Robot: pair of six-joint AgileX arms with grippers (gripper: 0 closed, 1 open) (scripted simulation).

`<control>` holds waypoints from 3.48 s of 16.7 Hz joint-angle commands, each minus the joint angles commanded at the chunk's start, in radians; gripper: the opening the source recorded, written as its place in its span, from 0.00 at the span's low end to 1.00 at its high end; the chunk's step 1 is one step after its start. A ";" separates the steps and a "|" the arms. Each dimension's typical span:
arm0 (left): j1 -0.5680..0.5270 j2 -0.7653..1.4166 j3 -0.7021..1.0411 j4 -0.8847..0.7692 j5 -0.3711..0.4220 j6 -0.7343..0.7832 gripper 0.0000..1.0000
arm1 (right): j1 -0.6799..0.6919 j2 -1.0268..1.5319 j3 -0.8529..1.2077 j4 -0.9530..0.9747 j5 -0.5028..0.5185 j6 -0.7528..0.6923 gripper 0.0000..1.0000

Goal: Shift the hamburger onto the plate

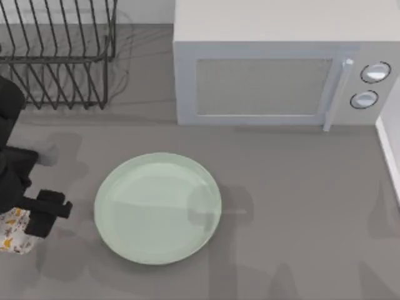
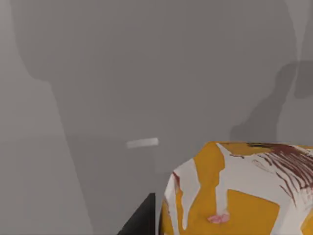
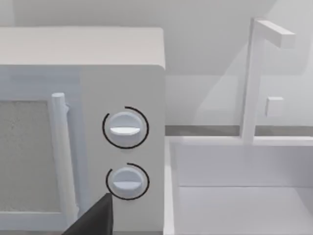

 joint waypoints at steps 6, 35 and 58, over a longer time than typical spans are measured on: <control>-0.003 -0.095 0.128 -0.208 0.000 -0.002 0.00 | 0.000 0.000 0.000 0.000 0.000 0.000 1.00; -0.445 0.391 0.569 -0.285 0.028 2.245 0.00 | 0.000 0.000 0.000 0.000 0.000 0.000 1.00; -0.487 0.447 0.493 -0.093 0.025 2.442 0.15 | 0.000 0.000 0.000 0.000 0.000 0.000 1.00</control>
